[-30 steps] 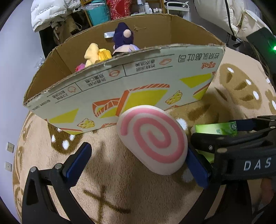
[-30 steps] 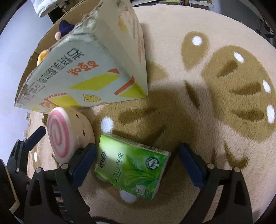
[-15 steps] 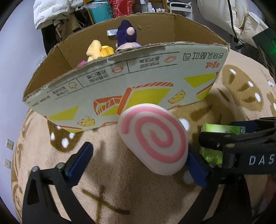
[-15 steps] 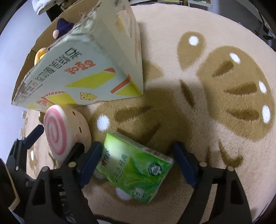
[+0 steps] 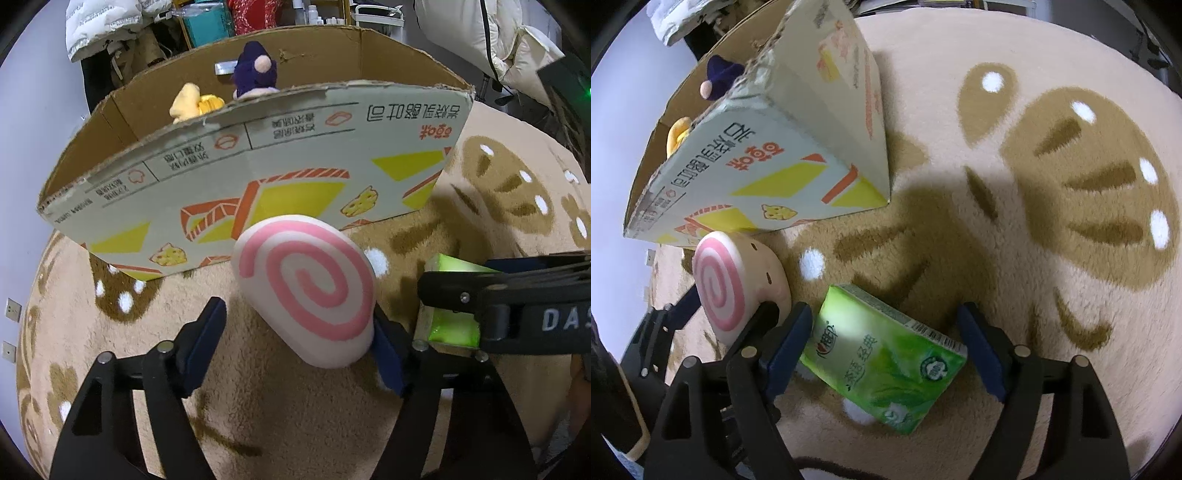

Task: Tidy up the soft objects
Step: 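Close the left tool on the swirl cake while the right tool grips the tissue pack, then lift the swirl cake with the left tool while the right tool lifts the tissue pack over the box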

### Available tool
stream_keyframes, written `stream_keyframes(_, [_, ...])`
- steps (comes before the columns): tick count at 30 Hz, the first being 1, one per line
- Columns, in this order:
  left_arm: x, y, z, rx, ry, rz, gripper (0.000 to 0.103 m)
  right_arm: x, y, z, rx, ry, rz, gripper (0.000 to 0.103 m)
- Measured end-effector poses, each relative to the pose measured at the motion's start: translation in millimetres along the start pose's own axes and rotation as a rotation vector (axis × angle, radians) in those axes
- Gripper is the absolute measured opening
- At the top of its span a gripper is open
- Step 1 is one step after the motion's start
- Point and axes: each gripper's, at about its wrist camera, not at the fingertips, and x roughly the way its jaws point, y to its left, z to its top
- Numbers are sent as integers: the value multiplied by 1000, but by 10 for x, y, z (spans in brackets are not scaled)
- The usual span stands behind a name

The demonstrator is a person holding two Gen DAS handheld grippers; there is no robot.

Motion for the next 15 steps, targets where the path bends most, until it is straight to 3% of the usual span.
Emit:
stream_keyframes(6, [1, 81, -35, -34, 12, -52, 54, -126, -124, -53, 25, 14, 23, 86])
stream_keyframes(11, [-51, 65, -74, -29, 7, -55, 44, -165, -145, -79, 38, 13, 7, 95])
stream_keyframes(15, [-104, 101, -75, -37, 1, -49, 38, -127, -127, -102, 51, 29, -9, 95])
